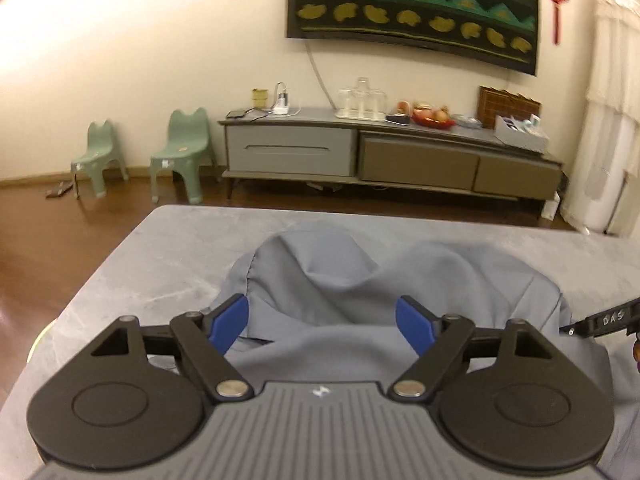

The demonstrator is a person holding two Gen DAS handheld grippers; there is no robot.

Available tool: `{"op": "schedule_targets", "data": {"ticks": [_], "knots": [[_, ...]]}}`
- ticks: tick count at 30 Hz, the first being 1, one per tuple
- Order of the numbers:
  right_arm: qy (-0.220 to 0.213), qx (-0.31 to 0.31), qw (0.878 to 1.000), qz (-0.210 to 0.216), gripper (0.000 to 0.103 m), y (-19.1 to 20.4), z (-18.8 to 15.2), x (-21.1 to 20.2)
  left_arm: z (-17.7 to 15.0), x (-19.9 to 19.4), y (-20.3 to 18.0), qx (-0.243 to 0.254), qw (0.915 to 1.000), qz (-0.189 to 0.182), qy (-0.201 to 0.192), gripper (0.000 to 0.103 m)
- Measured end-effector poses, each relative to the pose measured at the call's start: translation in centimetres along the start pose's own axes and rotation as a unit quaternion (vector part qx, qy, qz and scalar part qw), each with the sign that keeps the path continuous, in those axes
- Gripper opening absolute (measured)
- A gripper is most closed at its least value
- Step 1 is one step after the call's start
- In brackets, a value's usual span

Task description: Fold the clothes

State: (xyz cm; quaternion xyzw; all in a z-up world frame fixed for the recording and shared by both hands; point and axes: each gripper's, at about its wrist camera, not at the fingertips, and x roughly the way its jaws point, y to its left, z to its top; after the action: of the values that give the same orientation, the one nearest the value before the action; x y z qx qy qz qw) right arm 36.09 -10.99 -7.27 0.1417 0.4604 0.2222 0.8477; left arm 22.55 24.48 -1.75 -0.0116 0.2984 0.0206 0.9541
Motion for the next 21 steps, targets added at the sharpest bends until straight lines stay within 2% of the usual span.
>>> {"op": "schedule_targets", "data": {"ticks": [1, 3, 4, 5, 6, 7, 8, 9, 10, 12, 14, 15, 16, 17, 18, 19, 21], "knots": [[0.003, -0.016, 1.000, -0.002, 0.008, 0.4, 0.5, 0.1, -0.1, 0.0, 0.4, -0.010, 0.9999, 0.004, 0.004, 0.083], [-0.068, -0.078, 0.994, -0.033, 0.006, 3.0, 2.6, -4.8, -0.2, -0.2, 1.3, -0.033, 0.9994, 0.005, 0.009, 0.082], [-0.115, -0.130, 0.983, -0.065, 0.005, 5.1, 3.3, -8.0, -0.2, -0.5, 1.8, -0.050, 0.9987, -0.003, 0.010, 0.082], [-0.169, -0.223, 0.951, -0.133, 0.004, 8.3, 2.6, -11.2, -0.2, -0.6, 2.2, -0.065, 0.9977, -0.012, 0.012, 0.082], [-0.220, -0.327, 0.894, -0.213, 0.000, 11.7, 0.9, -13.9, -0.4, -0.5, 2.3, -0.075, 0.9968, -0.024, 0.018, 0.082], [-0.260, -0.411, 0.828, -0.281, 0.000, 14.6, -0.8, -16.1, -0.5, -0.3, 2.4, -0.081, 0.9958, -0.035, 0.026, 0.083], [-0.274, -0.454, 0.788, -0.314, 0.000, 16.0, -2.4, -17.1, -0.7, 0.0, 2.3, -0.082, 0.9951, -0.042, 0.034, 0.083], [-0.270, -0.474, 0.775, -0.319, 0.000, 16.4, -3.6, -17.3, -1.1, 0.6, 1.9, -0.077, 0.9950, -0.044, 0.045, 0.083], [-0.251, -0.489, 0.773, -0.318, 0.000, 16.4, -4.8, -17.0, -1.5, 1.1, 1.6, -0.069, 0.9951, -0.043, 0.057, 0.083], [-0.161, -0.471, 0.818, -0.288, 0.000, 13.9, -6.2, -14.3, -2.5, 2.1, 0.8, -0.050, 0.9947, -0.040, 0.080, 0.083], [-0.113, -0.404, 0.869, -0.262, 0.008, 9.7, -6.9, -12.8, -3.7, 2.3, -0.2, -0.025, 0.9946, -0.035, 0.094, 0.083], [-0.102, -0.361, 0.892, -0.251, 0.028, 7.6, -6.9, -12.6, -4.3, 2.1, -0.6, -0.013, 0.9946, -0.034, 0.098, 0.083], [-0.118, -0.299, 0.915, -0.244, 0.056, 5.2, -6.4, -13.5, -4.8, 1.9, -1.0, 0.000, 0.9947, -0.033, 0.097, 0.084], [-0.134, -0.242, 0.932, -0.236, 0.067, 3.2, -5.9, -14.6, -5.1, 1.6, -1.4, 0.009, 0.9949, -0.034, 0.095, 0.087], [-0.150, -0.193, 0.943, -0.226, 0.078, 1.6, -5.3, -15.6, -5.3, 1.3, -1.7, 0.016, 0.9949, -0.037, 0.093, 0.089], [-0.163, -0.141, 0.953, -0.212, 0.083, -0.5, -4.6, -16.5, -5.3, 1.3, -1.9, 0.020, 0.9948, -0.040, 0.092, 0.090], [-0.183, -0.042, 0.965, -0.180, 0.090, -4.5, -3.1, -17.8, -5.0, 1.3, -2.6, 0.024, 0.9943, -0.052, 0.091, 0.090]]}}
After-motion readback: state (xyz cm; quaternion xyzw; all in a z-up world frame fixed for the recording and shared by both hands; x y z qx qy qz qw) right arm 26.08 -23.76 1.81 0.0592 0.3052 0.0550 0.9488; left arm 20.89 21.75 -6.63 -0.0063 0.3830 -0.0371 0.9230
